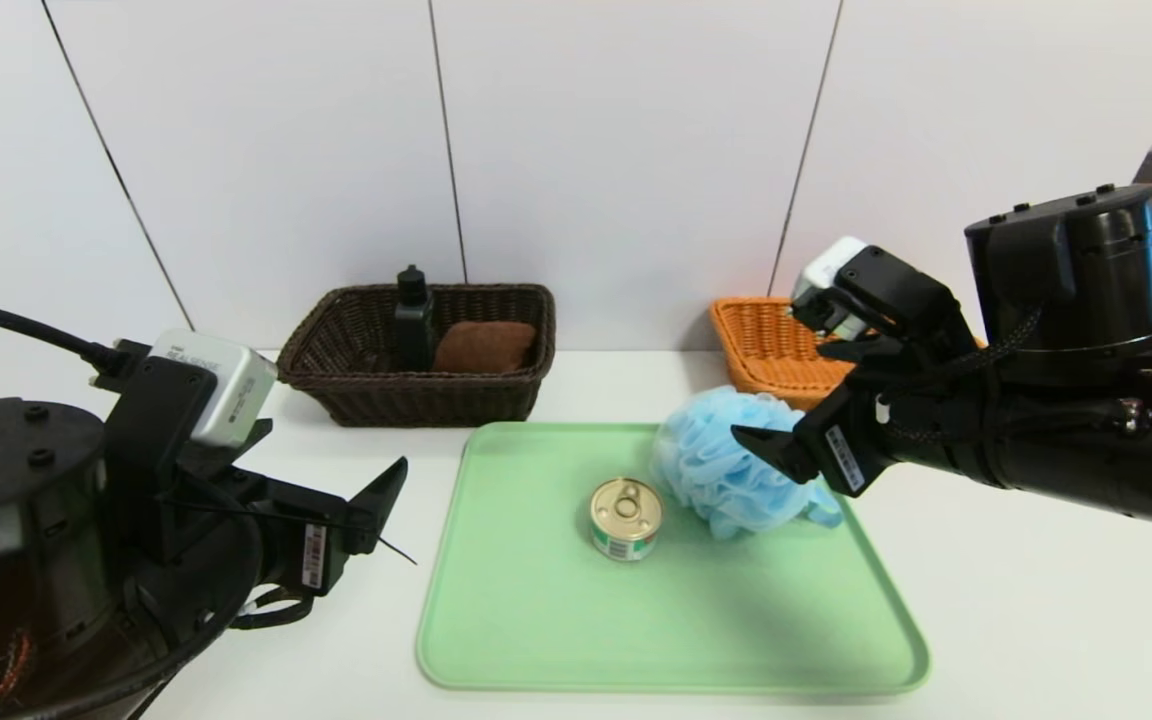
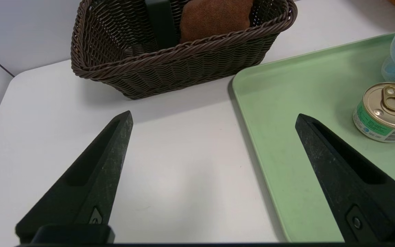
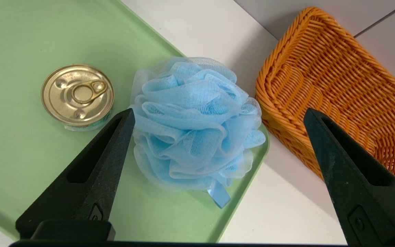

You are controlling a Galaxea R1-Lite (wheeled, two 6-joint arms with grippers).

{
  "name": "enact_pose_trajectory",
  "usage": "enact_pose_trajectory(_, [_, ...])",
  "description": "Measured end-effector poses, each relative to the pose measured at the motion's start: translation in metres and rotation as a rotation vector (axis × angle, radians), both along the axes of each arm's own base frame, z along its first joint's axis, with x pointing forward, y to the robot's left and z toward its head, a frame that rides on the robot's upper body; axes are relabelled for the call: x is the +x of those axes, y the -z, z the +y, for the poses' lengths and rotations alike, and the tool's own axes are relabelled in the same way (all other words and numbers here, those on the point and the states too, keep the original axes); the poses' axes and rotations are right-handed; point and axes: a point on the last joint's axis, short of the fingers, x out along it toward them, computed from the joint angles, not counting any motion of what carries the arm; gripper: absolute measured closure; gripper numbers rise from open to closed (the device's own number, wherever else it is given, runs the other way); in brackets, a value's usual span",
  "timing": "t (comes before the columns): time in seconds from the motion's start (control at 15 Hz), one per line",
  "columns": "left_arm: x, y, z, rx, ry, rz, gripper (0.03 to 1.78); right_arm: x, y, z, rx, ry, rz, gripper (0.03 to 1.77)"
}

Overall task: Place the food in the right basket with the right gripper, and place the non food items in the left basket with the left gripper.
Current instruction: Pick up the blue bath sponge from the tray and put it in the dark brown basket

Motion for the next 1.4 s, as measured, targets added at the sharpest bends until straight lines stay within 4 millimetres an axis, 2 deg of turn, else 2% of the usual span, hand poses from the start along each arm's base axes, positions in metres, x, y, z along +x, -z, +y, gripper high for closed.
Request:
enact_pose_trajectory(0.27, [0.0,0.001,0.0,-0.001,0.0,-0.001,0.12,-0.024,0.01,-0.005,-0.006,-0.046,0.029,0.11])
enact_pose_trajectory(0.73, [-0.001,0.002,0.001,0.002,0.001,-0.001,0.12,-0.07,0.013,-0.012,0.073,-0.111,0.038,0.11])
enact_pose_trajectory(1.0, [-0.001,0.002,0.001,0.003,0.0,-0.001,0.12,-0.071,0.012,-0.018,0.078,-0.084,0.026,0.11])
enact_pose_trajectory(1.4, [-0.003,0.004,0.003,0.004,-0.001,0.0,0.12,-0.048,0.02,-0.014,0.054,-0.033,0.046,0.11])
